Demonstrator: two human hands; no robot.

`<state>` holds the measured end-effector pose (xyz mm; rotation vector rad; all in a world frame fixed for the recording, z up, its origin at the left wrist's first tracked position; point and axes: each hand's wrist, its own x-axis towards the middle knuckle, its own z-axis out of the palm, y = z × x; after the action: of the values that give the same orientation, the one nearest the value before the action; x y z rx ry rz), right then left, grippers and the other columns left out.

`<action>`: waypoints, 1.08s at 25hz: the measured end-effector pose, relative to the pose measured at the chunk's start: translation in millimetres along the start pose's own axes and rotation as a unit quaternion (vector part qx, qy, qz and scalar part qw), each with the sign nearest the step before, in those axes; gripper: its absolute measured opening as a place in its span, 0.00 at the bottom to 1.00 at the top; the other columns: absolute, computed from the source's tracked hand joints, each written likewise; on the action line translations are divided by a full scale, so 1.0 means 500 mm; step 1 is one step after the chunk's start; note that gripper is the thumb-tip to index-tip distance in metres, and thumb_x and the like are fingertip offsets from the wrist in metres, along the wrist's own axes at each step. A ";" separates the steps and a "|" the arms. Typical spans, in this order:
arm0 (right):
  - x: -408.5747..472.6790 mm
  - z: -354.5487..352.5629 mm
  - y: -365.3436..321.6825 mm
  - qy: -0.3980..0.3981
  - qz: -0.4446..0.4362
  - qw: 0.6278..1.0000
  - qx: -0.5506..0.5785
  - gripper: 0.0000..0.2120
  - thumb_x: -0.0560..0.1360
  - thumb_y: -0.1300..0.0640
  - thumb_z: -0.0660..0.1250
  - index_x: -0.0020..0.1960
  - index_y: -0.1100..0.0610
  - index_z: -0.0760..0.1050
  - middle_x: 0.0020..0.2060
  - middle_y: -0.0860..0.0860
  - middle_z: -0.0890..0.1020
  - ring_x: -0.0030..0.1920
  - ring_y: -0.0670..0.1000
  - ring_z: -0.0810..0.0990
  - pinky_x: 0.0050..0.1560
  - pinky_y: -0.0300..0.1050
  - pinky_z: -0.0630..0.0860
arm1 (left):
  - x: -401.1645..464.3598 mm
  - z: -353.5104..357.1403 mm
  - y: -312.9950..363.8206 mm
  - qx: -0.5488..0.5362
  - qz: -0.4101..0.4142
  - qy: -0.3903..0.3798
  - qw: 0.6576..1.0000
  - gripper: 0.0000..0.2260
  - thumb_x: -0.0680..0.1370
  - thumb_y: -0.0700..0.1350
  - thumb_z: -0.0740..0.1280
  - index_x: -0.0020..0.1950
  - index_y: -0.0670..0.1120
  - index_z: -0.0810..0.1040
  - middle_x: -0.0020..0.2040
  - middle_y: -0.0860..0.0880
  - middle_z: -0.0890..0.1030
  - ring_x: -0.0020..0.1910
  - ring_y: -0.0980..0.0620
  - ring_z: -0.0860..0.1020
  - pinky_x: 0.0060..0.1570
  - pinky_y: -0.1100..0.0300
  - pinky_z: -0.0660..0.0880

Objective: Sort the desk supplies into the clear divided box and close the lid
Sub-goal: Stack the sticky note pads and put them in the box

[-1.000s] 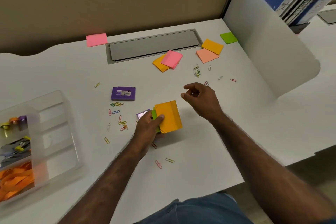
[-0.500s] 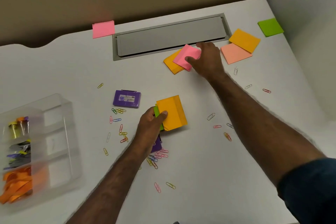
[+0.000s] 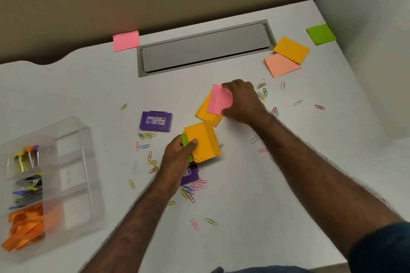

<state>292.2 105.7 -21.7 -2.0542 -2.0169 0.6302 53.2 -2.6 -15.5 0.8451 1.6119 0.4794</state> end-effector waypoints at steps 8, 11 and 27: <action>-0.098 0.054 -0.017 0.023 0.057 0.995 0.081 0.34 0.69 0.57 0.75 0.74 0.51 0.71 0.61 0.57 0.74 0.62 0.60 0.70 0.60 0.55 0.73 | 0.024 -0.017 0.004 -0.028 0.021 0.015 0.999 0.07 0.81 0.52 0.69 0.58 0.54 0.77 0.62 0.46 0.82 0.61 0.42 0.81 0.61 0.39 0.80; -0.149 0.043 -0.014 0.061 0.074 0.982 0.165 0.22 0.73 0.61 0.71 0.66 0.53 0.78 0.52 0.55 0.79 0.55 0.56 0.75 0.58 0.51 0.73 | 0.014 -0.024 -0.002 -0.036 0.034 0.010 0.999 0.05 0.81 0.51 0.69 0.57 0.55 0.77 0.61 0.46 0.83 0.59 0.43 0.81 0.58 0.44 0.81; -0.247 -0.061 -0.060 0.037 0.023 0.942 0.331 0.10 0.79 0.61 0.70 0.58 0.56 0.85 0.49 0.51 0.85 0.46 0.51 0.81 0.47 0.47 0.79 | -0.038 0.045 0.012 -0.052 0.095 -0.076 0.991 0.09 0.83 0.56 0.64 0.62 0.58 0.79 0.60 0.51 0.84 0.60 0.46 0.82 0.59 0.45 0.82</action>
<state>280.3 -9.6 38.2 -1.6776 -1.4353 1.0477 77.2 -16.2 -3.7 0.9384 1.3630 0.6134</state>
